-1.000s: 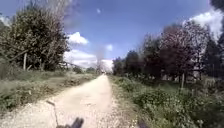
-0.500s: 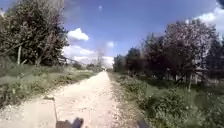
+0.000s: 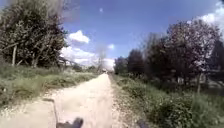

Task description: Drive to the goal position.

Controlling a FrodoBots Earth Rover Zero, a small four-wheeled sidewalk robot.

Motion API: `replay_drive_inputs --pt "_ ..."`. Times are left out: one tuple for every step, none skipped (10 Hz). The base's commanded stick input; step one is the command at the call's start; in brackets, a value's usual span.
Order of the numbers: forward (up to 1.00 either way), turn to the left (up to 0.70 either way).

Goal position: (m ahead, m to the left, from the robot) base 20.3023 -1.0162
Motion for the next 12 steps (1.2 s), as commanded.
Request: replay_drive_inputs --pt "0.70 -0.14" --pt "0.70 0.00" --pt "0.70 0.00" --pt "0.70 0.00" --pt "0.70 0.00" --pt "0.70 0.00" --pt "0.70 0.00" --pt "0.70 0.00" --pt "0.70 0.00" --pt "0.70 0.00" --pt "0.70 0.00" --pt "0.70 0.00"
